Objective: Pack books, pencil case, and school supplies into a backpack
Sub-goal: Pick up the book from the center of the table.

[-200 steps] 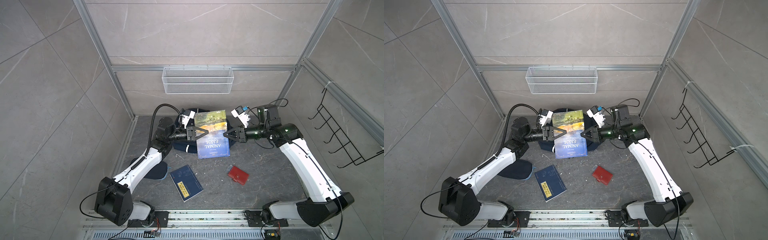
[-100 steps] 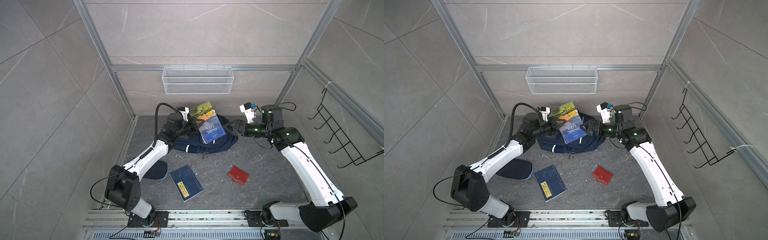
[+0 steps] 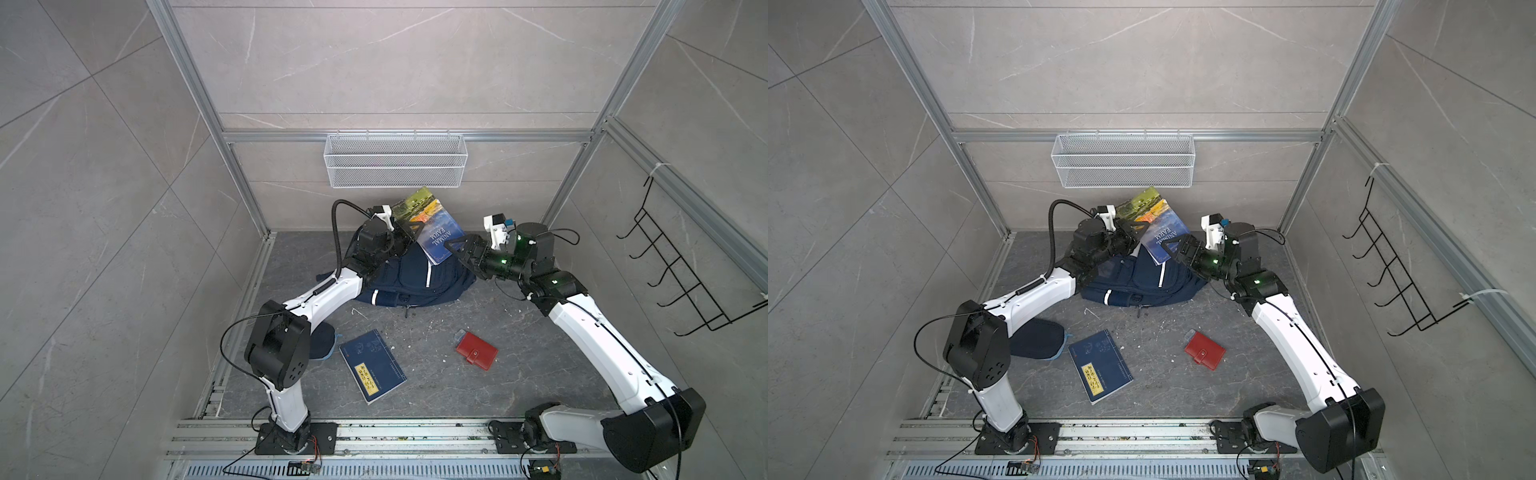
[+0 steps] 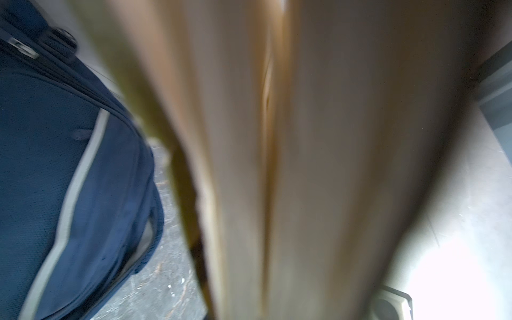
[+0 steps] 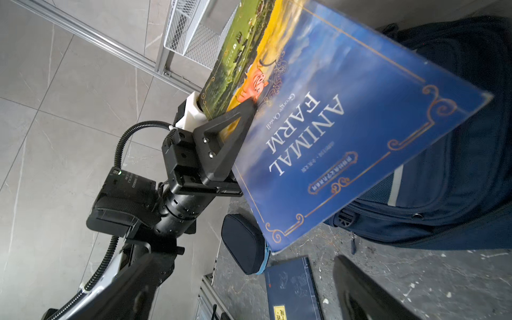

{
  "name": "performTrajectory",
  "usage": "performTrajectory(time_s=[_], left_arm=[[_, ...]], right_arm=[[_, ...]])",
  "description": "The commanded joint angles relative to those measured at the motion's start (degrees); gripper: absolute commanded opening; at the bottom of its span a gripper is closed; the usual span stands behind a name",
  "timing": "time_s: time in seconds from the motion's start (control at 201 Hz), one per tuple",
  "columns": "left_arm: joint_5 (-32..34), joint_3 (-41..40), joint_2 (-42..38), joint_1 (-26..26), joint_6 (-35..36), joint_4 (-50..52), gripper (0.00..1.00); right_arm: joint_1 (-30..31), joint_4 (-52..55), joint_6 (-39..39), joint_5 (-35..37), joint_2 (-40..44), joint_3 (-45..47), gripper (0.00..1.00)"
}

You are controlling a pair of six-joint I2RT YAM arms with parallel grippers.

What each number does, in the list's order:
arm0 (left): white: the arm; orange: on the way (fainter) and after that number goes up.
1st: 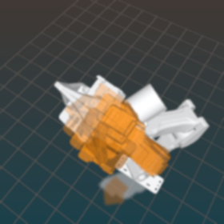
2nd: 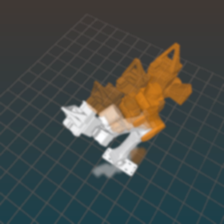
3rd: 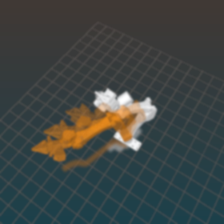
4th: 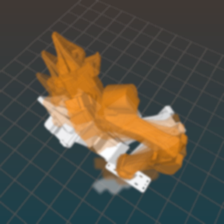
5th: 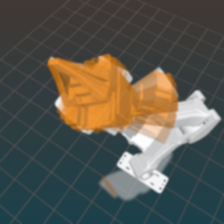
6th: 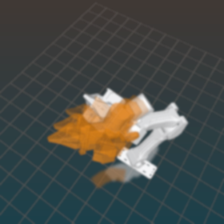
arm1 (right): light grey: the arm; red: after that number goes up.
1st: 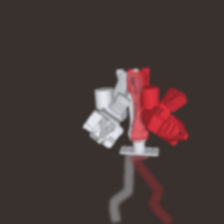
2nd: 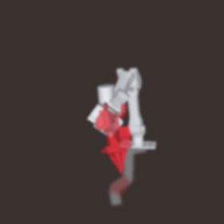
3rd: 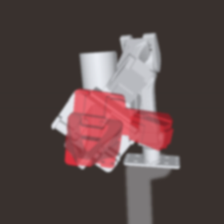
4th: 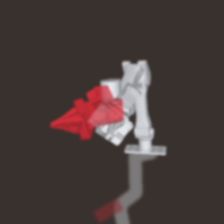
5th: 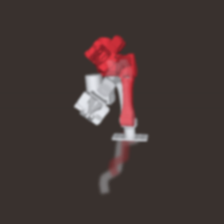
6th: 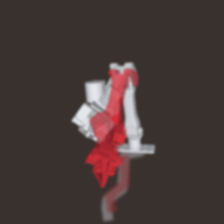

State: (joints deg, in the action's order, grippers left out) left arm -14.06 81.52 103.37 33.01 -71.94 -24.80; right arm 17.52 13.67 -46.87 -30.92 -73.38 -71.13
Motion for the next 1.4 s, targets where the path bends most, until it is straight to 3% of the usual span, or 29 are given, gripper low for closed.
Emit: performTrajectory(time_s=[0.0, 0.164, 0.289, 0.388, 0.667, 0.836, 0.916, 1.08, 1.19, 1.25, 1.314, 1.379, 1.394], left_arm=[[0.58, 3.26, -0.16, 0.12, -2.41, -10.68, 0.0], [0.11, 3.33, 0.6, 0.21, -3.03, -12.38, 0.0], [-0.73, 3.64, 1.82, 0.21, -4.25, -14.38, 0.0], [-1.29, 4.33, 2.83, 0.45, -4.86, -14.92, 0.0], [-1.84, 5.52, 5.87, 0.93, -7.76, -18.87, 0.0], [-2.02, 5.6, 6.62, 1.18, -8.01, -18.18, 0.0], [-2.27, 5.94, 7.08, 1.19, -8.45, -18.1, 0.0], [-3.94, 6.38, 8.03, 1.2, -8.97, -16.77, 0.0], [-4.98, 6.09, 5.87, 0.67, -4.4, -7.36, 0.0], [-5.61, 7.03, 4.27, 0.14, 0.08, 1.47, 0.26], [-5.43, 9.67, 2.92, -0.51, 7.58, 14.92, 0.55], [-3.01, 14.89, 3.07, -1.12, 15.5, 32.94, 0.96], [-2.53, 16.11, 3.39, -1.23, 17.52, 36.52, 0.99]], right_arm=[[-0.83, -4.69, -3.87, 1.77, 1.1, 3.33, 1.0], [-3.98, -13.65, -10.16, 0.22, 0.82, 9.36, 1.0], [-5.48, -16.53, -9.82, -0.19, -1.5, 9.17, 1.0], [-6.01, -22.83, -10.71, -4.46, -5.24, 8.12, 1.0], [-6.19, -38.5, -13.9, -7.76, -13.05, 8.02, 0.99], [-6.27, -43.46, -14.02, -8.27, -15.44, 7.24, 0.92], [-6.27, -46.09, -15.57, -8.76, -16.68, 7.66, 0.82], [-6.28, -49.46, -16.46, -8.06, -17.9, 8.87, 0.52], [-6.39, -45.65, -12.22, -7.44, -16.91, 7.54, 0.14], [-6.44, -36.21, -6.48, -5.61, -15.23, 5.4, 0.0], [-6.64, -27.39, -0.88, -2.43, -12.81, 3.64, 0.0], [-7.48, -18.86, 3.31, 1.51, -10.26, 1.95, 0.0], [-7.72, -17.05, 4.24, 2.47, -9.71, 1.46, 0.0]])
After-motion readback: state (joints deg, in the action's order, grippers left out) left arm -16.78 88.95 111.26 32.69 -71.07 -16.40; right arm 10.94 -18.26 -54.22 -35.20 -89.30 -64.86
